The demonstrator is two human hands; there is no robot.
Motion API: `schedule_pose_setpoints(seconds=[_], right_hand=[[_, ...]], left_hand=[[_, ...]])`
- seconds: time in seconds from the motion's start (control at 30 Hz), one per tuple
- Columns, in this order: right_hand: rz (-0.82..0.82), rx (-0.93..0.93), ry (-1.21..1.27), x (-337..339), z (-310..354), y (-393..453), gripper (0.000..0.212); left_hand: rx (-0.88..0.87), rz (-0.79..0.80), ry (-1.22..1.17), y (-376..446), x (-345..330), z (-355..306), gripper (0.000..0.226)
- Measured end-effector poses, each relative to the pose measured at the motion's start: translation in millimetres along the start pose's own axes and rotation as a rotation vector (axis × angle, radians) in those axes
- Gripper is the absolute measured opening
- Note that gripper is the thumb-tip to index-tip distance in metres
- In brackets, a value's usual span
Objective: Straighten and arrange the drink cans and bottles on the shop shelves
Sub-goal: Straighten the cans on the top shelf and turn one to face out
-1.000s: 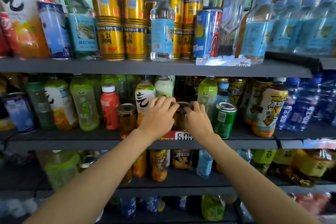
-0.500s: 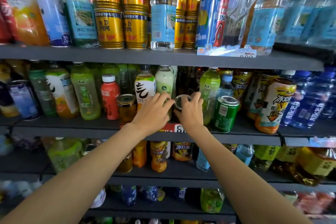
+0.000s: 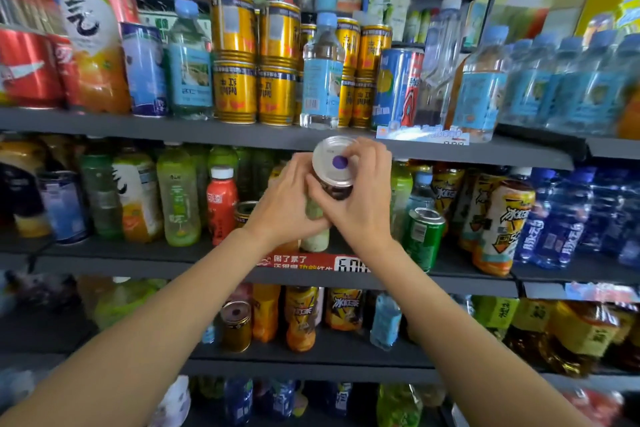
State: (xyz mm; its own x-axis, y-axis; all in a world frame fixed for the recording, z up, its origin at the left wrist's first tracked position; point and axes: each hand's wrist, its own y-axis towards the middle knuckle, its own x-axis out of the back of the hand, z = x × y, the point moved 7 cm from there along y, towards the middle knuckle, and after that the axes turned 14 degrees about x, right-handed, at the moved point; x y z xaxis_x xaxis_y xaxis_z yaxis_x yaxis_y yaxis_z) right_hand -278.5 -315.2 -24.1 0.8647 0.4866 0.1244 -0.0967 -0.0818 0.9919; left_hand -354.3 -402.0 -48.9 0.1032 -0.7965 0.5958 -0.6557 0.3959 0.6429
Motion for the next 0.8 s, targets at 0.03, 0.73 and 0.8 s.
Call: schedule_pose_setpoints(seconds=[0.03, 0.73, 0.8], right_hand=[[-0.030, 0.013, 0.018, -0.3, 9.1, 15.1, 0.044], [0.486, -0.424, -0.119, -93.3, -84.6, 130.3, 0.095], [0.478, -0.416, -0.108, -96.0, -86.6, 131.8, 0.095]], left_hand=[[0.007, -0.057, -0.070, 3.3, 13.5, -4.2, 0.079], [0.380, -0.354, -0.059, 99.8, 98.9, 23.7, 0.056], [0.401, -0.350, -0.057, 103.3, 95.5, 24.0, 0.054]])
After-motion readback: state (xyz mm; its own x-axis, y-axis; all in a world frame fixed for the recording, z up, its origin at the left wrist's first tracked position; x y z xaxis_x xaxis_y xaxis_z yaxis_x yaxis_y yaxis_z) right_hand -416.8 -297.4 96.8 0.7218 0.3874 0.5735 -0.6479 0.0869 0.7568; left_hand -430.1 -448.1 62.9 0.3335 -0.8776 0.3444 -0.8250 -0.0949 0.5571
